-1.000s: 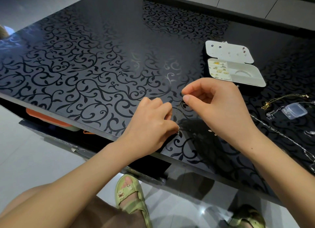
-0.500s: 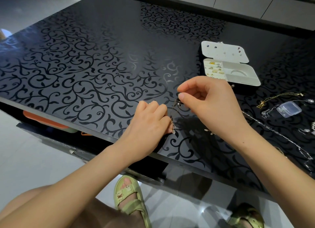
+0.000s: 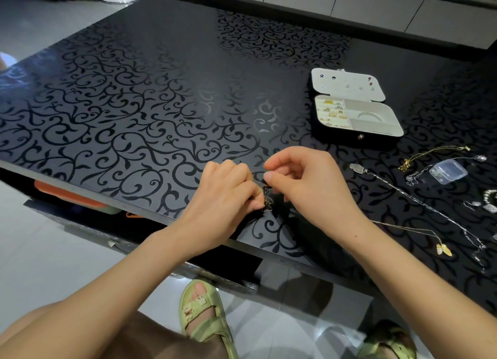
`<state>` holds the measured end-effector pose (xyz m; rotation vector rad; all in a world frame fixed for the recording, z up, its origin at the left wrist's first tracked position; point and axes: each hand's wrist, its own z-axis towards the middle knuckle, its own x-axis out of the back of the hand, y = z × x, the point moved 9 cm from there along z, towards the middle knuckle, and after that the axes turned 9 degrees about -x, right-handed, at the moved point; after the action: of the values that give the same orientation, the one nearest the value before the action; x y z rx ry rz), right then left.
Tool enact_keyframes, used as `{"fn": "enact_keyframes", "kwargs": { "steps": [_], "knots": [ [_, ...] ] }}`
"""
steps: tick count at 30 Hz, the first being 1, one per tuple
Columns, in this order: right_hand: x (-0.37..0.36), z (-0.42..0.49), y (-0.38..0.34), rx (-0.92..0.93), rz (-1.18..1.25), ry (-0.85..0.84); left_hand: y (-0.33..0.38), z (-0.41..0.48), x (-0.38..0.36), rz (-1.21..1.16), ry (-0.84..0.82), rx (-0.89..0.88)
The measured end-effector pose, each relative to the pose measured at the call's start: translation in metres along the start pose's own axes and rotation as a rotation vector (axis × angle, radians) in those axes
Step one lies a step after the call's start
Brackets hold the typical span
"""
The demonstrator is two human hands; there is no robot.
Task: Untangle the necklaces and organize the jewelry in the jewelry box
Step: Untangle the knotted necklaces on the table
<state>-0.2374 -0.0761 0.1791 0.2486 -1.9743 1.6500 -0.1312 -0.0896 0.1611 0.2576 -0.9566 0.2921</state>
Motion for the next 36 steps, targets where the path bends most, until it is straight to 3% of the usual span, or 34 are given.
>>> {"fn": "enact_keyframes", "kwargs": {
  "steps": [11, 29, 36],
  "knots": [
    [-0.005, 0.006, 0.021, -0.081, 0.039, 0.050, -0.003, 0.000, 0.002, -0.040, -0.022, 0.018],
    [-0.030, -0.006, 0.017, 0.082, -0.441, -0.265, -0.017, 0.004, -0.003, -0.186, -0.008, 0.141],
    [-0.026, -0.009, 0.022, 0.056, -0.353, -0.312, -0.014, 0.011, -0.008, -0.211, -0.001, 0.191]
  ]
}}
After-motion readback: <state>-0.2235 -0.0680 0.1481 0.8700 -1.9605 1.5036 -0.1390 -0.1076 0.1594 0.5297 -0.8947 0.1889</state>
